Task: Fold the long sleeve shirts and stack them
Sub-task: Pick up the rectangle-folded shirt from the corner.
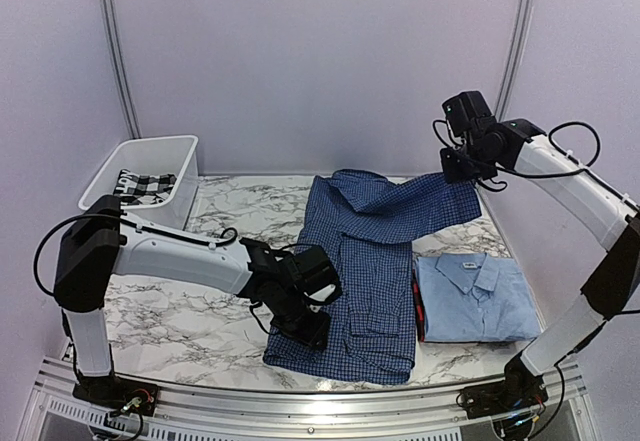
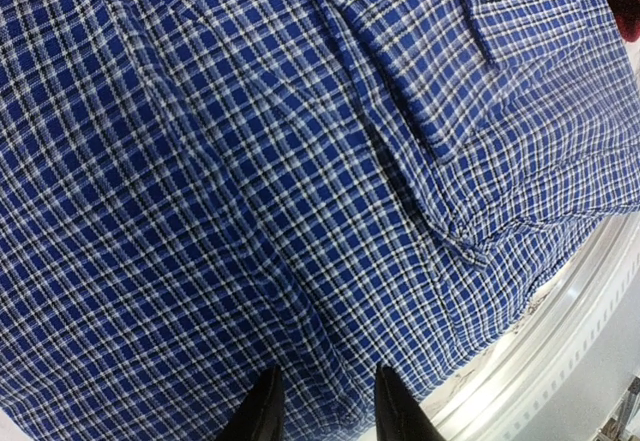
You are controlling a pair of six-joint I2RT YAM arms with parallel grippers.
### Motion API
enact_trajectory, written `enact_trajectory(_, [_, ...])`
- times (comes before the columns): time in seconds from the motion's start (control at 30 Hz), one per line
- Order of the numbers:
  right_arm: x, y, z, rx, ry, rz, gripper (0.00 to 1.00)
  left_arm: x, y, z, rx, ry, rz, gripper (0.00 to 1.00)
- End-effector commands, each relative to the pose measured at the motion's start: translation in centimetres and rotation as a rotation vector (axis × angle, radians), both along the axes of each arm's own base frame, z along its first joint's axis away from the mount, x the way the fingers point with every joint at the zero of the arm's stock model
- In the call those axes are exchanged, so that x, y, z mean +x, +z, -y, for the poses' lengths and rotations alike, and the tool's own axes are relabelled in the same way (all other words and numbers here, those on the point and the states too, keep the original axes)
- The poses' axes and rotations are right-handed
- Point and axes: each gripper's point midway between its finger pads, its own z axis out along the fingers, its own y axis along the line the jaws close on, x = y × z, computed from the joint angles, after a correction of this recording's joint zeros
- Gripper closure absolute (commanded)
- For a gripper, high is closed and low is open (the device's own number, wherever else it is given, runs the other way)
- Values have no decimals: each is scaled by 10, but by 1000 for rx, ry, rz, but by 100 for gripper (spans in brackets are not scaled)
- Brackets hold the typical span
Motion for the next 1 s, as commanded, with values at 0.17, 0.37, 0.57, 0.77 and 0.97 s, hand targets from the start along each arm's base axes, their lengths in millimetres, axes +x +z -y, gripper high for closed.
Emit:
enact_trajectory(0.17, [3,23,-4,57,13,68,100,-4,-3,3,37,-21,8,71])
enact_trajectory(0.37, [3,24,-6,63,17,70,100,-3,-10,1,57,-21,13,76])
enact_trajectory(0.57, [4,28,-7,66,24,74,100,-1,-16,-1,77,-14,23,77])
enact_trajectory(0.77, [4,28,-7,66,27,76,100,-1,-19,-1,84,-15,20,83])
enact_trajectory(0.97, [4,30,-8,69,28,81,100,4,-4,3,56,-14,49,98])
